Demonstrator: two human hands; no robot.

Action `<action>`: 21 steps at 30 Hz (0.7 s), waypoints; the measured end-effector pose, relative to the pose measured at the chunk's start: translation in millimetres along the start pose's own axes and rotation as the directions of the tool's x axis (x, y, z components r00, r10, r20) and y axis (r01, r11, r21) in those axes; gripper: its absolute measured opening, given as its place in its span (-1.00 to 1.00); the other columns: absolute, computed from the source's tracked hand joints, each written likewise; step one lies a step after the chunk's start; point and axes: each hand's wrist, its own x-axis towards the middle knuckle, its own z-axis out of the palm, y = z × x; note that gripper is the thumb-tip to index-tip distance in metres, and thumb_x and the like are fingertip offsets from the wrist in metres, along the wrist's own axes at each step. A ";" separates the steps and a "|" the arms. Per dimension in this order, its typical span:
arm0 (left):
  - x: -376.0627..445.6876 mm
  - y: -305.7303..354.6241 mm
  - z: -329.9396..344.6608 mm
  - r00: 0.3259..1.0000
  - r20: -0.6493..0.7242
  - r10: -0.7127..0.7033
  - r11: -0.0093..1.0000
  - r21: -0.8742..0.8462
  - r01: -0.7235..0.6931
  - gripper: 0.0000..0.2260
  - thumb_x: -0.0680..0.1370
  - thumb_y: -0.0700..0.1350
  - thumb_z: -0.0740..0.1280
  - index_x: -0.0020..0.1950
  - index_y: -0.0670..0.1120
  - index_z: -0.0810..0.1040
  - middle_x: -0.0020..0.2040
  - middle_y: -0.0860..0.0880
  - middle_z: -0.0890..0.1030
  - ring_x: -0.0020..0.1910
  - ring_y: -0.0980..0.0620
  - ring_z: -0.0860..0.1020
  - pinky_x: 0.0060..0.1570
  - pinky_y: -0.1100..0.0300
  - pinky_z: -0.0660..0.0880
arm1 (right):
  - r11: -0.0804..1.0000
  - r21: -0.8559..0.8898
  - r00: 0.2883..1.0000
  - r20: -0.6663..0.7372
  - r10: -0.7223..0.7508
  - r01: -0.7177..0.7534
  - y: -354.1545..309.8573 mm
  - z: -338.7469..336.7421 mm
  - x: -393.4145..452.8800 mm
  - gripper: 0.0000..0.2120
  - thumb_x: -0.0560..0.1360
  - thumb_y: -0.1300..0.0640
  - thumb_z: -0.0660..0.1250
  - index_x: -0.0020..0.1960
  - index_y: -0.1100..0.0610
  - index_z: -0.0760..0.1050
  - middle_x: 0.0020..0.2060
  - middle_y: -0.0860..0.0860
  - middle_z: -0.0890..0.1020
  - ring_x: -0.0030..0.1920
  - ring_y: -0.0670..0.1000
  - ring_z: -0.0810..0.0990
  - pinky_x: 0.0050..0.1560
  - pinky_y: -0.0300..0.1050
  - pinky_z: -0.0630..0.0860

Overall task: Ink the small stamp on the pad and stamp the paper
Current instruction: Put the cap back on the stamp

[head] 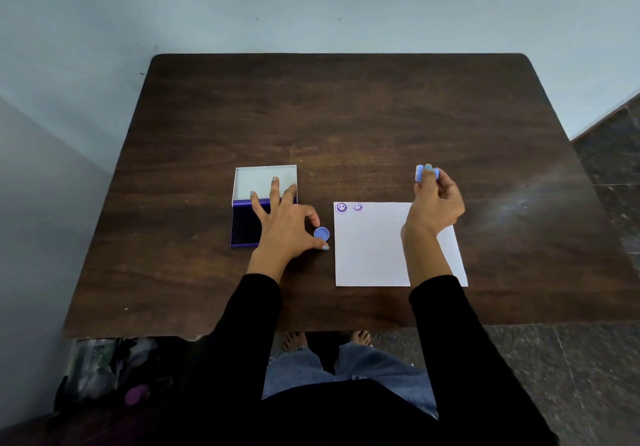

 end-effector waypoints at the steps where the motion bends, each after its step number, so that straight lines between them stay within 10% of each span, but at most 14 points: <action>1: 0.5 0.1 0.7 1.000 -0.009 0.000 1.000 -0.004 0.000 -0.75 0.29 0.13 0.53 -0.11 0.14 0.57 0.57 -0.08 0.05 0.53 -0.15 -0.27 0.32 -0.32 -0.39 | 1.000 0.005 1.000 0.007 0.001 -0.001 -0.8 1.3 0.4 -0.82 0.44 0.16 0.43 0.00 0.20 0.61 -0.11 0.14 0.71 -0.10 0.03 0.70 -0.02 -0.15 0.63; 7: 1.6 -1.5 -1.9 0.992 -0.123 -0.023 0.988 -0.152 0.004 -0.80 0.31 0.04 0.53 -0.16 0.15 0.56 0.57 -0.05 0.05 0.53 -0.10 -0.27 0.34 -0.28 -0.39 | 0.999 0.045 0.998 0.063 0.010 -0.012 -7.6 8.8 -1.8 -0.79 0.44 0.17 0.43 0.03 0.25 0.61 -0.12 0.13 0.70 -0.12 0.00 0.70 -0.03 -0.17 0.64; 12: -1.2 -3.7 -14.1 0.958 -0.261 -0.121 0.933 -0.359 0.020 -0.81 0.35 0.02 0.49 -0.11 0.11 0.55 0.37 0.03 0.43 0.52 -0.03 0.06 0.38 -0.23 -0.27 | 0.986 0.121 0.967 0.238 0.086 -0.117 -7.4 24.3 -20.5 -0.78 0.45 0.25 0.40 0.06 0.32 0.57 -0.19 0.12 0.66 -0.20 -0.01 0.65 -0.11 -0.16 0.64; 21: -10.1 -12.3 -16.8 0.899 -0.369 -0.236 0.879 -0.476 0.035 -0.81 0.37 0.05 0.44 -0.06 0.10 0.55 -0.06 0.15 0.63 0.14 0.08 0.49 0.30 -0.07 0.05 | 0.975 -0.142 0.759 0.612 0.221 -0.170 21.0 48.0 -84.6 -0.80 0.45 0.23 0.41 0.07 0.20 0.57 -0.05 0.13 0.68 -0.02 0.06 0.67 0.01 -0.08 0.63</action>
